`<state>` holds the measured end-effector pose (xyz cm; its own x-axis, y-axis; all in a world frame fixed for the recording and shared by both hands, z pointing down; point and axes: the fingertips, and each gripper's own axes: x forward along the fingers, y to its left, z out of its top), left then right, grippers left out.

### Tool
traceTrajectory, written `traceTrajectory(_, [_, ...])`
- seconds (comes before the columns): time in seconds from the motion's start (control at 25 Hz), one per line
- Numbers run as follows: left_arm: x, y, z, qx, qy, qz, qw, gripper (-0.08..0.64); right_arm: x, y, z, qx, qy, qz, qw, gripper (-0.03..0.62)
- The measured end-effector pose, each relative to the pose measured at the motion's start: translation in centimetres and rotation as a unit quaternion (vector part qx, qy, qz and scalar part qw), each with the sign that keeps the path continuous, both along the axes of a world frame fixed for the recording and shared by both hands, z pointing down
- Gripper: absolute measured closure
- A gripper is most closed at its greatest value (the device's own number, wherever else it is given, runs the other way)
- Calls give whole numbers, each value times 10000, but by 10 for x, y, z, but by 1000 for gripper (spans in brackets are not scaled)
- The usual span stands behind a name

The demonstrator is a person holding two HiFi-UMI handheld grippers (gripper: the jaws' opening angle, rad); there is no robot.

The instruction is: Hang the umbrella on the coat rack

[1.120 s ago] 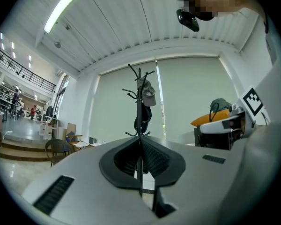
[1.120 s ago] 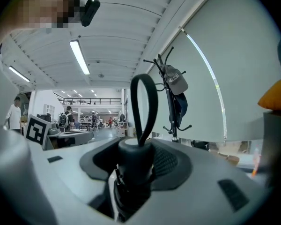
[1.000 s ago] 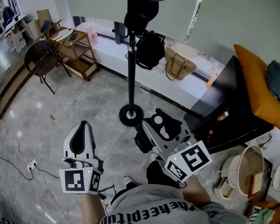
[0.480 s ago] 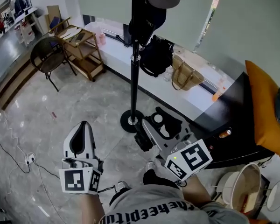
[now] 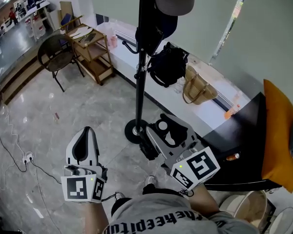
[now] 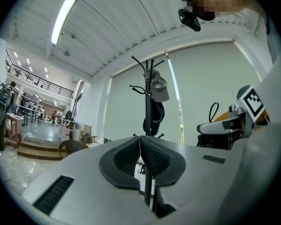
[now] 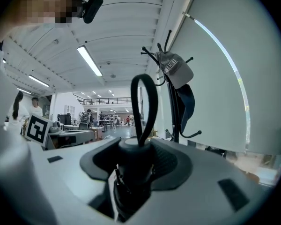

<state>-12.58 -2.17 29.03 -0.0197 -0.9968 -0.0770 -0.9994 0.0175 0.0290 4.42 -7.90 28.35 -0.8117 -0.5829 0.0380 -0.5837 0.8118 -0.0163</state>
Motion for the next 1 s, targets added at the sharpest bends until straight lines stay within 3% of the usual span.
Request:
traceTrajectory(0.52, [27, -23, 0, -28, -77, -619, 9980, 545, 17, -41, 7, -40, -10, -625, 9980, 390])
traceTrajectory(1.0, [28, -41, 2, -91, -215, -722, 9971, 545, 12, -65, 18, -124, -47, -731, 9972, 390])
